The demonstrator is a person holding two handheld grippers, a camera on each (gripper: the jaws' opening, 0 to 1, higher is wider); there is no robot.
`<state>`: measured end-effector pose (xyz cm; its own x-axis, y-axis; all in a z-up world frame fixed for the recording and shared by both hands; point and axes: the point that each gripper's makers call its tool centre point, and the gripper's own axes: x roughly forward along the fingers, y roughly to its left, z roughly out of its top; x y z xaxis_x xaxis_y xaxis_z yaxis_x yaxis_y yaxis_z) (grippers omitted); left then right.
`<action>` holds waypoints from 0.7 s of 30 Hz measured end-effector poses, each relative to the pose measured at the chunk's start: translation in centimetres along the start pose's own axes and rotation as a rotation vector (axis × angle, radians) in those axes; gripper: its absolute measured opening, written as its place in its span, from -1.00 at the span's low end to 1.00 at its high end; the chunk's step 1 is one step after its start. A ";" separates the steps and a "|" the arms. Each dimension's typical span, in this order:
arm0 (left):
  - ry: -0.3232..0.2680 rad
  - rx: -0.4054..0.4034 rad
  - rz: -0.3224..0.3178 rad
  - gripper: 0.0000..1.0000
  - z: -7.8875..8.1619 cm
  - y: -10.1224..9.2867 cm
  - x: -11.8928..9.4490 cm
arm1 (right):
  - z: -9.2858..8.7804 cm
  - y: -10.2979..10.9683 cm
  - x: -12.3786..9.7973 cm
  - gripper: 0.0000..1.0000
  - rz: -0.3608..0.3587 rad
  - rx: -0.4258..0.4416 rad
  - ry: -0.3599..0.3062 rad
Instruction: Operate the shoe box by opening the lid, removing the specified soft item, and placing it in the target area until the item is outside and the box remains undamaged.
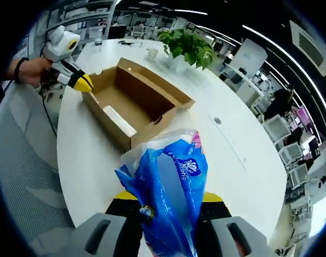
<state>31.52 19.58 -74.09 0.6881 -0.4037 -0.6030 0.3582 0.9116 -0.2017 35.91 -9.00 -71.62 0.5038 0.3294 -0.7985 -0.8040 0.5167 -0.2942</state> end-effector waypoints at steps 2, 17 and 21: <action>0.000 -0.001 0.003 -0.95 0.0 -0.1 -0.1 | -1.0 -0.1 -0.3 -0.33 -0.003 0.007 0.009; 0.009 0.044 0.017 -0.94 -0.3 -1.3 -0.5 | -9.1 -1.4 -2.3 -0.33 -0.029 0.055 0.084; -0.007 0.043 0.015 -0.94 0.1 -1.1 -0.4 | -11.0 -1.7 -3.1 -0.33 -0.037 0.060 0.111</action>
<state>30.84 18.71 -73.53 0.6979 -0.3911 -0.6000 0.3747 0.9133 -0.1595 32.24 -19.62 -74.46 0.4923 0.2212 -0.8418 -0.7635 0.5742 -0.2956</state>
